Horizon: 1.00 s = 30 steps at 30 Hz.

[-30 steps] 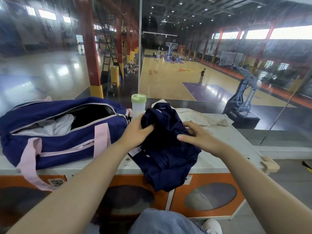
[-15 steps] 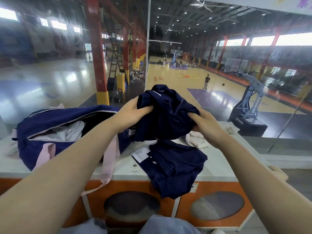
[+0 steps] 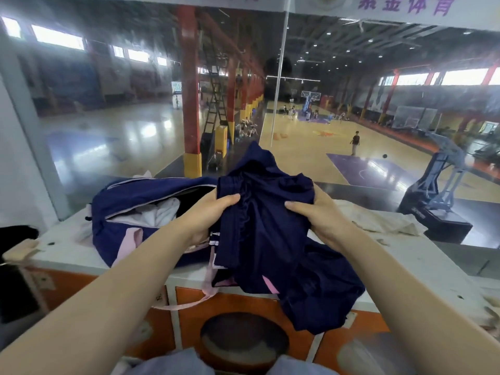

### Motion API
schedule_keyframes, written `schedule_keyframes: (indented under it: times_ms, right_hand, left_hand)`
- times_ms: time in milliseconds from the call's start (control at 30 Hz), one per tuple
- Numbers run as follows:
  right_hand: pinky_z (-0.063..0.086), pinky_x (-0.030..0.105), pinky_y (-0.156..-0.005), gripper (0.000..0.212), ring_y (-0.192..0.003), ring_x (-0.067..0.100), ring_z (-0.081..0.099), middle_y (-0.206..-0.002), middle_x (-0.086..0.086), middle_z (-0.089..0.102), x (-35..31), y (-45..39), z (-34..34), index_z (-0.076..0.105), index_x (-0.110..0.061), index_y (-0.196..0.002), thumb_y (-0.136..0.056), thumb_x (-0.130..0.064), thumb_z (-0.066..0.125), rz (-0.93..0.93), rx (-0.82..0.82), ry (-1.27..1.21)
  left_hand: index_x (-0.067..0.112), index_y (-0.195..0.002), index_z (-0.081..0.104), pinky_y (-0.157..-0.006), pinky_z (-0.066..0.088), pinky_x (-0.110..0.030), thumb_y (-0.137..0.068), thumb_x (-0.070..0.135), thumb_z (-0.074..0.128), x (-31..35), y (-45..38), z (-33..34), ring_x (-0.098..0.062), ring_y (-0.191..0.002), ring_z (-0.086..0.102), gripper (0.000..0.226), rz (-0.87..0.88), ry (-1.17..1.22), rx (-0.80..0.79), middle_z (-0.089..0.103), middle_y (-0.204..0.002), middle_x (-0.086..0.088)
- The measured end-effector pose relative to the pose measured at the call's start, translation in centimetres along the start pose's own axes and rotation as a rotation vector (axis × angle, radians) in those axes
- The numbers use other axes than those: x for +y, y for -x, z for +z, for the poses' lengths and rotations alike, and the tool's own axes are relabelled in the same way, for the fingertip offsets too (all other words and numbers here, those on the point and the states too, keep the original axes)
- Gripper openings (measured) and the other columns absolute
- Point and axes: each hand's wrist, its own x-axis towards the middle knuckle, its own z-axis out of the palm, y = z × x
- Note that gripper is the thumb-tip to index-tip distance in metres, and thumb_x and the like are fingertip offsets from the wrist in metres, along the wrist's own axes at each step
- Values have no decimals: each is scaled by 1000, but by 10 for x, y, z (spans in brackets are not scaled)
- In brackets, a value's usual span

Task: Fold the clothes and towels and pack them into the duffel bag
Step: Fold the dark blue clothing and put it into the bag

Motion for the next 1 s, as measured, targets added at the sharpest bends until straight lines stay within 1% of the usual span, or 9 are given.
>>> schedule_keyframes:
  times_ms: [100,167,267,433,600,733,833,900,1000]
  right_hand:
    - [56,33,-82,15,-94,17,68,-92,-6,72,-3,-9,27,67,-22,-99,-91,-16,56,25,115,288]
    - [53,41,-80,27,-95,30,67,-94,11,71,-7,-10,42,65,-8,-97,-85,-29,53,26,141,406]
    - [42,33,-65,30,-78,28,61,-83,16,63,-15,-7,55,57,1,-95,-92,-28,49,-26,183,548]
    - [45,36,-62,19,-72,26,57,-77,8,61,-19,-11,68,53,-10,-85,-91,-24,42,-43,178,602]
    - [55,60,-82,27,-96,39,67,-99,23,68,-38,-10,83,61,-8,-104,-84,-22,49,72,116,278]
    - [55,45,-92,31,-96,17,70,-105,3,72,-44,-7,79,60,-15,-125,-99,-30,52,169,-100,-182]
    - [56,43,-87,39,-101,21,67,-112,2,67,-44,-9,71,56,-12,-133,-102,-32,43,158,-194,-340]
    - [53,42,-96,38,-112,30,63,-127,5,60,-41,-15,68,54,-17,-136,-102,-30,41,140,-172,-240]
    - [44,26,-98,38,-116,13,56,-132,-4,58,-32,-19,66,55,-21,-135,-98,-15,46,-194,-26,452]
  left_hand:
    - [30,-122,60,-80,53,-29,-98,28,55,-8,4,-10,-11,-98,69,24,6,1,49,71,-113,7]
    - [32,-122,59,-87,52,-31,-98,27,56,-11,5,-12,-12,-102,68,25,20,8,68,70,-114,8]
    - [34,-123,58,-95,51,-35,-98,27,56,-13,4,-10,-14,-107,65,26,46,38,114,69,-116,9]
    - [34,-134,46,-92,46,-26,-99,30,52,-9,12,5,-6,-111,58,36,188,-176,141,60,-122,14]
    - [30,-138,38,-97,45,-25,-96,32,57,-11,20,29,-2,-115,57,46,290,-164,53,60,-126,12]
    - [21,-137,34,-84,48,-11,-83,13,74,-8,23,29,5,-111,59,67,348,-157,10,58,-125,9]
    - [22,-133,40,-76,49,-9,-83,17,75,-4,24,24,5,-105,61,61,269,-116,67,61,-122,11]
    - [24,-131,48,-82,52,-17,-90,18,65,-3,24,15,-2,-103,65,45,169,10,117,66,-119,6]
    - [20,-121,62,-90,53,-37,-94,24,54,2,28,4,-21,-98,70,28,-53,253,128,74,-105,-4]
